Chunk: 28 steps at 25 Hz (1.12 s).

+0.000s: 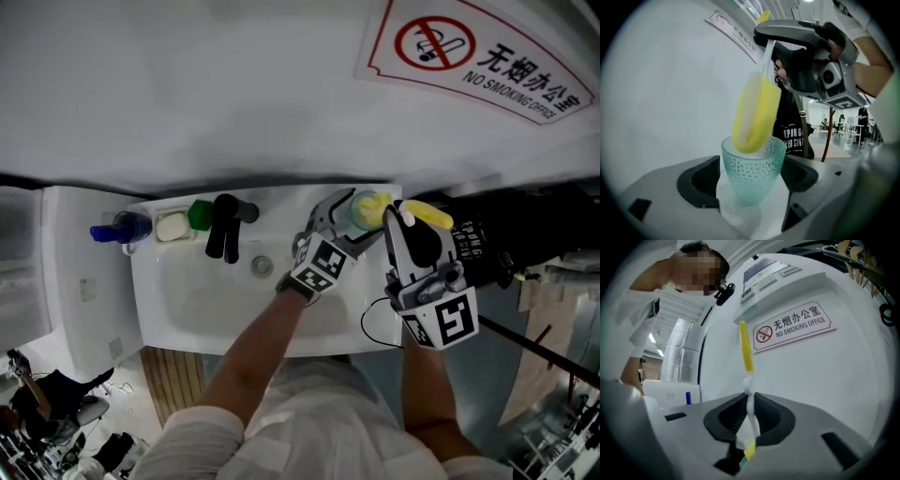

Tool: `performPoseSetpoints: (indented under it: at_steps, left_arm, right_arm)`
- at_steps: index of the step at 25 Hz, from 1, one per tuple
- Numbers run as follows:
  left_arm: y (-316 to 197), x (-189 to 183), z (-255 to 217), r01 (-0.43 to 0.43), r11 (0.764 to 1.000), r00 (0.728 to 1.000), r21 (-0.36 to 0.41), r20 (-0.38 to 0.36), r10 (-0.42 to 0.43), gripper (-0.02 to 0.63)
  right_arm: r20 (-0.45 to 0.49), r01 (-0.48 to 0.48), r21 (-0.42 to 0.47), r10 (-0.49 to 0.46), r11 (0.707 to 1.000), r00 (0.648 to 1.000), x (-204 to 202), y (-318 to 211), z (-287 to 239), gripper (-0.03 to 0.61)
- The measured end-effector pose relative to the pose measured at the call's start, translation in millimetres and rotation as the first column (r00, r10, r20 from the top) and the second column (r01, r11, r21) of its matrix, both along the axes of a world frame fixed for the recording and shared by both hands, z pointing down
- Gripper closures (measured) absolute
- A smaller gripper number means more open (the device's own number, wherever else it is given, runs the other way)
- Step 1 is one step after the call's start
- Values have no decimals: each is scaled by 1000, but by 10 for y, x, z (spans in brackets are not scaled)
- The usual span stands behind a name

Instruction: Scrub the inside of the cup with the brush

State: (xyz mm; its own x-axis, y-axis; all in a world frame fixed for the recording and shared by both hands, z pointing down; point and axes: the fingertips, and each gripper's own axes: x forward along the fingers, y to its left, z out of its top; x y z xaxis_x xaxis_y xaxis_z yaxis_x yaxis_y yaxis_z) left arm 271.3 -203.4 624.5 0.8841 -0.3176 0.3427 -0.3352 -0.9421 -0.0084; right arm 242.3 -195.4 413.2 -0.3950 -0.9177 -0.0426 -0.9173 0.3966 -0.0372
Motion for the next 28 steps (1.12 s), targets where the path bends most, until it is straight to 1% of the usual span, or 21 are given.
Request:
performPoseSetpoints:
  at_steps: [5,10,15,18,21,24,28]
  left_arm:
    - [24,-77,-114,23,1000,1000,-18,-3,-23,241]
    - [105,-196,-230,53,998,998,-35,20,-53,241]
    - [144,-489,-398,155,980,987,-125,-16,-158,241]
    - [273,-681,-497,172,976,984,-134,-12,-175,242]
    - [463,-874,-555,175,971,984,-165,-13,-180,242]
    - [671,-1055,-501,173,968,985,-182,14,-173,242]
    - [940,-1237,-346,156,969,986,-192,89,-141,242]
  right_arm:
    - [11,-7,46,6,999,1000,52,84,-302,537]
    - [42,-19,63,16,998,999,93,213,-503,537]
    - [93,-14,64,8,998,996,106,349,-622,535]
    - [99,-3,53,-3,999,995,75,469,-640,537]
    - [96,27,35,-30,999,995,9,609,-618,536]
    - [93,48,15,-49,999,994,-56,743,-564,535]
    - [104,68,-14,-67,998,992,-148,916,-464,535]
